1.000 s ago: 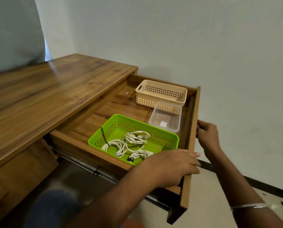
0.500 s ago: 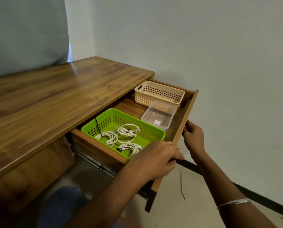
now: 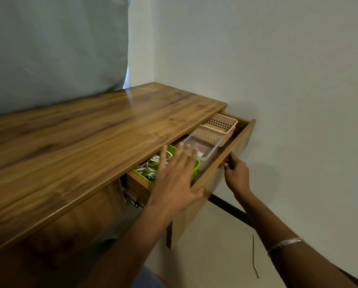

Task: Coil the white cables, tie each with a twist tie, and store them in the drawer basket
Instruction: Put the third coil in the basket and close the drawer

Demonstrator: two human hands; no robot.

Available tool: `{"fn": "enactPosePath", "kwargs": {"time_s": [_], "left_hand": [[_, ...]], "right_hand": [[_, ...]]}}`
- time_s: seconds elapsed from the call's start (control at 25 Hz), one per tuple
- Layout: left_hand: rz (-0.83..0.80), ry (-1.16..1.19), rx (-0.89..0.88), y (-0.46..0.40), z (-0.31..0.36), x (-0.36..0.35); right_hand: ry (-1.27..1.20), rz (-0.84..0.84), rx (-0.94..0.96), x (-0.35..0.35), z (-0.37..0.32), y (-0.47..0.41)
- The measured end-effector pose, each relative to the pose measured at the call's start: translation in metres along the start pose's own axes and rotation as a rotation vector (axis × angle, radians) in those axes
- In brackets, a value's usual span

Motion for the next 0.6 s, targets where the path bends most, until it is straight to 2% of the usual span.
{"fn": "enactPosePath", "kwargs": {"time_s": [0.08, 0.2, 0.32, 0.48, 0.6], "left_hand": [[-0.016, -0.017, 0.195, -0.003, -0.020, -0.001], [-0.076, 0.040, 0.331, -0.007, -0.044, -0.003], [-0.106, 0.100, 0.342, -0.011, -0.065, -0.002], [0.030, -0.009, 0.311, -0.012, -0.078, 0.002], [0.068, -0.049, 0.312, -0.015, -0.080, 0.009]], "right_hand": [[-0.010, -0.024, 0.009, -0.015, -0.006, -0.010], [-0.026, -0.070, 0.032, -0.035, -0.017, -0.023], [-0.033, -0.120, 0.049, -0.053, -0.031, -0.039], [-0.011, -0.183, 0.058, -0.077, -0.045, -0.060], [-0.010, -0.225, 0.035, -0.090, -0.056, -0.070]]}}
Point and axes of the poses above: each hand's wrist, its own y-axis away from the middle knuckle, its own x-axis out of the back of the hand, z = x × y, the point moved 1 cm from there along -y, towards the middle knuckle, and after that the axes turned 10 degrees about -z, right-handed, at the moved point
